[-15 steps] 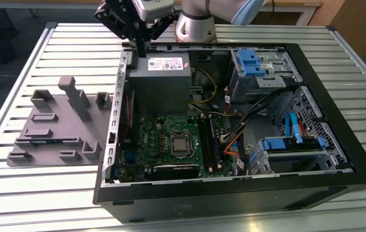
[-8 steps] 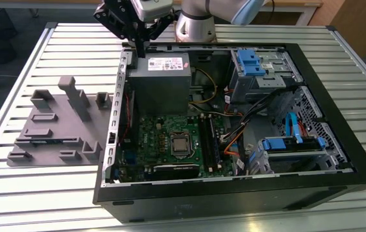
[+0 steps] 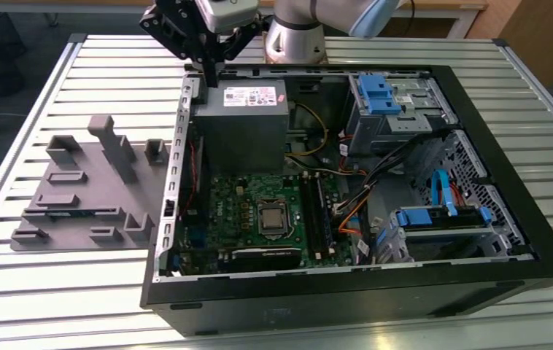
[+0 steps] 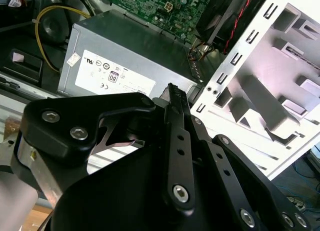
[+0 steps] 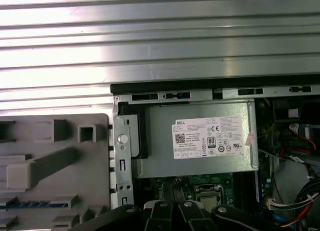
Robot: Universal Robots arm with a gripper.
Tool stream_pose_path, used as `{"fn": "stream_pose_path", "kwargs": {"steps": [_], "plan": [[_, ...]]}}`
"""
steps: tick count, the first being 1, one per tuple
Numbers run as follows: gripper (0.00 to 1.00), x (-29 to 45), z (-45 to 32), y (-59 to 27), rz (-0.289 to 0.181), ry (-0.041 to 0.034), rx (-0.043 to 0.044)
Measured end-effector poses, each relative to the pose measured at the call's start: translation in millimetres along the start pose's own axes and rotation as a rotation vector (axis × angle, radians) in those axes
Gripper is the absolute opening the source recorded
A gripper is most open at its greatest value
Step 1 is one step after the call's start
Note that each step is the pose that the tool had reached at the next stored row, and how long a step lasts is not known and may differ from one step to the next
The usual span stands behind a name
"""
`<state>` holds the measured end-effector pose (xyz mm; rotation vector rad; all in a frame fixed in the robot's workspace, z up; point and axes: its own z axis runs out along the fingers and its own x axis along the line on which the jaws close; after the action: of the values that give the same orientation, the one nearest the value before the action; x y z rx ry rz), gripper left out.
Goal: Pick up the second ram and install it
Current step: 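Reach for the second ram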
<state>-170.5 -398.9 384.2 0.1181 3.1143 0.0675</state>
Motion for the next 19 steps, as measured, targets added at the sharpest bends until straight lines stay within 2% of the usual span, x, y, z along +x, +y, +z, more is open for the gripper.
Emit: {"fn": "stream_pose_path", "kwargs": {"steps": [19], "plan": [[0.11,5.1,0.2,-0.4,0.000,0.0000,0.0000]]}}
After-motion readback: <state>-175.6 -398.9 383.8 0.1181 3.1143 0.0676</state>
